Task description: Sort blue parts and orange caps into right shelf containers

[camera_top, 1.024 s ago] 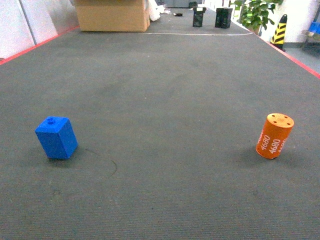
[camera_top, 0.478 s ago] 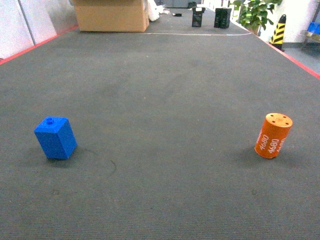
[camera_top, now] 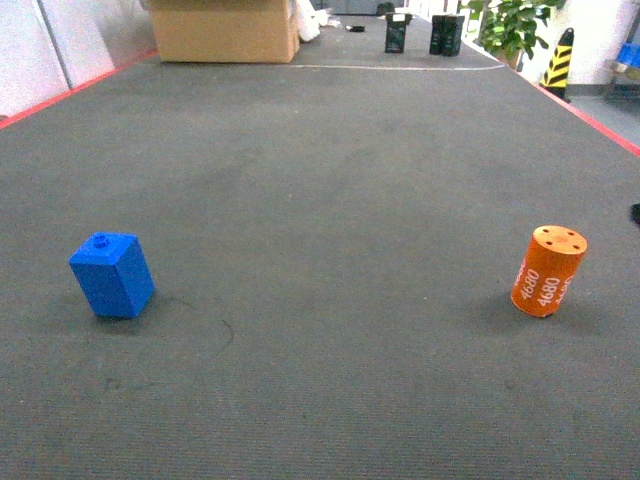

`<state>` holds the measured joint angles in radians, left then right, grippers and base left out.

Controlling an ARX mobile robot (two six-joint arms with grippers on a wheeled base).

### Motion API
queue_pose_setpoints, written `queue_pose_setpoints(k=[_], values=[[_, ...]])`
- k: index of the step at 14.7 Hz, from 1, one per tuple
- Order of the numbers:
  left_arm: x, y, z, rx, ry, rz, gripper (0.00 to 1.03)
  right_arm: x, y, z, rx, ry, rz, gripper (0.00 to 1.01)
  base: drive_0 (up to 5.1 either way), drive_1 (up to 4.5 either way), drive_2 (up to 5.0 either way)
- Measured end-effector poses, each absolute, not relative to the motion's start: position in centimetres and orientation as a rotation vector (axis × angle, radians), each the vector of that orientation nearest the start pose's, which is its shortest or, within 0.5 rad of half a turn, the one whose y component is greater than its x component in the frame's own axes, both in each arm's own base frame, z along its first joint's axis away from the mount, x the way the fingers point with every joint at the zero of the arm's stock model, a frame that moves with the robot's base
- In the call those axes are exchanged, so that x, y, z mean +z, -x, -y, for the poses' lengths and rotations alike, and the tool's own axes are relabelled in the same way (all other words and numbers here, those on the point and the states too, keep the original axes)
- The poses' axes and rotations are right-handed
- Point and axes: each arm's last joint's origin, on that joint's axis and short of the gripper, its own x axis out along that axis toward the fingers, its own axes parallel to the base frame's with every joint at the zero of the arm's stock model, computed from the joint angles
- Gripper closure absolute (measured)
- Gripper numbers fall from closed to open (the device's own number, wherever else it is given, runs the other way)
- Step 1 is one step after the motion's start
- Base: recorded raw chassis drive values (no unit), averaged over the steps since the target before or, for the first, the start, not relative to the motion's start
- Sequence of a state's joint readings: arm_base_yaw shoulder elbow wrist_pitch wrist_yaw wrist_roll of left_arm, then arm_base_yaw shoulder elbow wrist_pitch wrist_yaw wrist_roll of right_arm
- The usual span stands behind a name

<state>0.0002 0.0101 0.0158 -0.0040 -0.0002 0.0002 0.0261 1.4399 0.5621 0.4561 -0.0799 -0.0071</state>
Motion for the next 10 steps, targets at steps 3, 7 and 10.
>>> queue_pose_setpoints(k=[3, 7, 10], values=[[16.8, -9.7, 0.0, 0.001, 0.000, 0.002, 0.05, 16.2, -32.7, -3.1, 0.150, 0.001, -0.480, 0.03, 0.0, 0.00, 0.0], [16.8, -9.7, 0.0, 0.001, 0.000, 0.002, 0.05, 14.2, -35.9, -4.8, 0.145, 0.022, -0.536, 0.03, 0.0, 0.00, 0.0], [16.8, -9.7, 0.0, 0.001, 0.000, 0.002, 0.05, 12.4, -37.8, -5.4, 0.121, 0.039, -0.565, 0.03, 0.0, 0.00, 0.0]])
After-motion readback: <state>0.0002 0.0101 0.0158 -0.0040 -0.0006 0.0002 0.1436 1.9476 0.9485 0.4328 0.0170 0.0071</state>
